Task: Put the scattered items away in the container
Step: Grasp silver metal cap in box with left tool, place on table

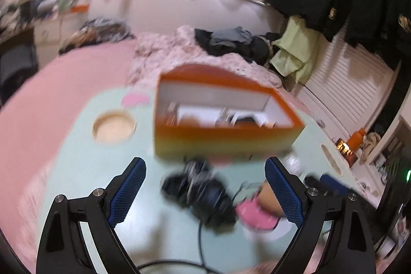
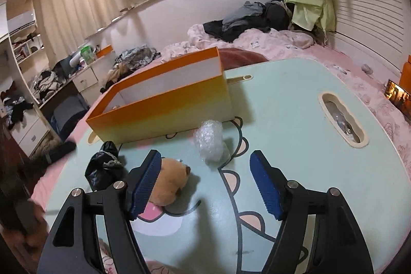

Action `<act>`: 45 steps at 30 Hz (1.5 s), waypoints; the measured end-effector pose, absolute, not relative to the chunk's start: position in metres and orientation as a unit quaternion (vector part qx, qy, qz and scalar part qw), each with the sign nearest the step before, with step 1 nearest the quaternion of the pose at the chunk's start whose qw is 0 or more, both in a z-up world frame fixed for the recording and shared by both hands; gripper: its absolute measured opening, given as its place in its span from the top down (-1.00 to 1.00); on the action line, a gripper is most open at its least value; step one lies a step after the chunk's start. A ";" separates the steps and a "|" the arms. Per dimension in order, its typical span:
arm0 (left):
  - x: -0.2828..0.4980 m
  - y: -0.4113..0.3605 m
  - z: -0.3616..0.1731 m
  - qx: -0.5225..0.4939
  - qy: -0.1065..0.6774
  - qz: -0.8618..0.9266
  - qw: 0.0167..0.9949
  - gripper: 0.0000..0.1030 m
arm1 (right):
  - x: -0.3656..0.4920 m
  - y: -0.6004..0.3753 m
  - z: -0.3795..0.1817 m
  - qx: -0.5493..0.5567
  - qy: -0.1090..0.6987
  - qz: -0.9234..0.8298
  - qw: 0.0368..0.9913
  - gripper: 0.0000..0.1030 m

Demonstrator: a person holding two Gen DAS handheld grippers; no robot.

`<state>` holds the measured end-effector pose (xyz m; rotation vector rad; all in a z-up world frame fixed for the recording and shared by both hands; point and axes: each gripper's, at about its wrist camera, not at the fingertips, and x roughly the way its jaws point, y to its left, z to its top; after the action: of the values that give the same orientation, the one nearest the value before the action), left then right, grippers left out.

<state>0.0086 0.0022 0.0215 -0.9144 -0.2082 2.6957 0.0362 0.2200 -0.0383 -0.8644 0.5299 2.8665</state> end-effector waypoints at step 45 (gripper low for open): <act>-0.092 0.048 0.076 -0.435 -0.084 0.866 0.230 0.38 | 0.037 0.235 -0.056 -0.306 0.213 0.927 0.031 -0.39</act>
<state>-0.0916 0.0479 0.0758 -1.1978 -0.2312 2.3844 0.0375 0.2354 -0.0563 -0.9430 0.6551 2.8567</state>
